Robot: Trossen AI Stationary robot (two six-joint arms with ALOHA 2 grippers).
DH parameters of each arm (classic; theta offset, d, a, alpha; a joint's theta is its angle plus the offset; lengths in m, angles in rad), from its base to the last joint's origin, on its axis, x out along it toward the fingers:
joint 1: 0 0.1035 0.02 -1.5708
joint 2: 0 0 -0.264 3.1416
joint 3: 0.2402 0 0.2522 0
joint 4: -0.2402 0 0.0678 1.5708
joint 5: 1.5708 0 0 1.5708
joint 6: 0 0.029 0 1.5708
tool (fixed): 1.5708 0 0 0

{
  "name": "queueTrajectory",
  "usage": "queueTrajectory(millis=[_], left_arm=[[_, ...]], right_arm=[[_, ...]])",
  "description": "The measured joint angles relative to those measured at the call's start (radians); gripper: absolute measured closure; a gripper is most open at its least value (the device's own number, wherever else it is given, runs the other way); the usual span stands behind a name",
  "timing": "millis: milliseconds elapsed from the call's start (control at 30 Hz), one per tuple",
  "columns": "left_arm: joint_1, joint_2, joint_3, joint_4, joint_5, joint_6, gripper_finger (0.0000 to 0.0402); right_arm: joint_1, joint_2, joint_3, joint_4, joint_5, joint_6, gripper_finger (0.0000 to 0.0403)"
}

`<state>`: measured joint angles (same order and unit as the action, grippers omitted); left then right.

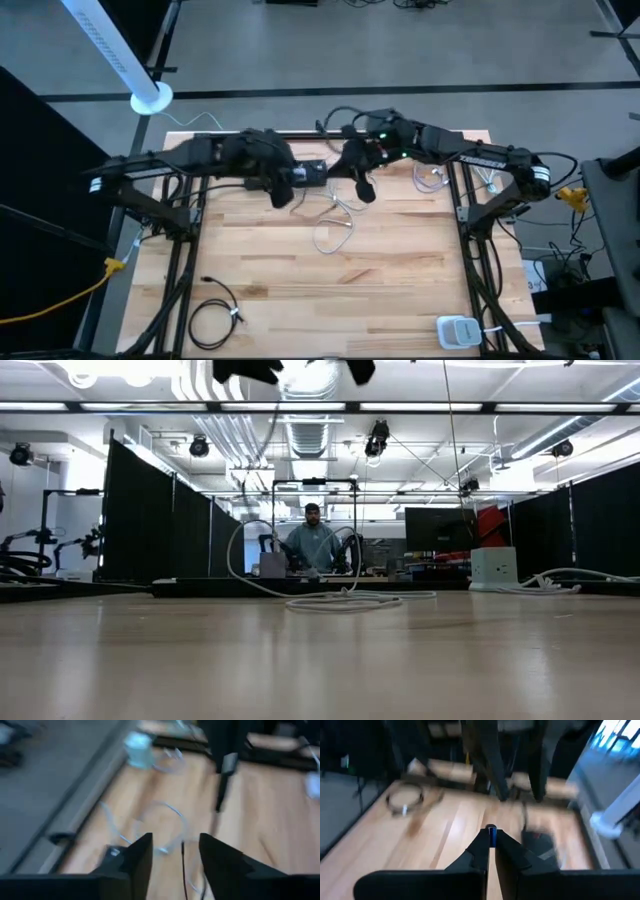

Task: Insert USB
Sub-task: Insert the top black charger cable into the black outlet extension

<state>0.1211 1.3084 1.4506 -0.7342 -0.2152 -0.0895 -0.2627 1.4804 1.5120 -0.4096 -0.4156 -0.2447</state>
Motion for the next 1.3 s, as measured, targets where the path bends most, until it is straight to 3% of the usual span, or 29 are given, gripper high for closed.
queueTrajectory(millis=[200,300,567,867,1033,1300], left_arm=[[0.001,-0.066,-0.004,0.143,-0.241,0.168,0.0203],[0.001,-0.066,-0.005,0.288,-0.266,0.279,0.0197],[0.000,-0.007,-0.006,0.609,-0.027,0.343,0.0207],[0.001,-0.007,-0.006,0.854,0.142,0.295,0.0233],[0.001,-0.016,-0.006,0.849,0.175,0.279,0.0248],[0.000,-0.001,-0.006,0.768,0.145,0.345,0.0268]], right_arm=[[0.000,-0.072,0.000,0.240,-0.012,0.094,0.0399],[0.000,-0.099,0.000,0.319,-0.021,0.137,0.0400],[0.000,-0.115,0.001,0.593,-0.022,0.289,0.0400],[0.001,-0.111,0.002,0.540,0.018,0.289,0.0400],[0.001,-0.111,0.001,0.584,0.038,0.257,0.0400],[0.000,-0.112,0.038,0.646,0.045,0.254,0.0402]])
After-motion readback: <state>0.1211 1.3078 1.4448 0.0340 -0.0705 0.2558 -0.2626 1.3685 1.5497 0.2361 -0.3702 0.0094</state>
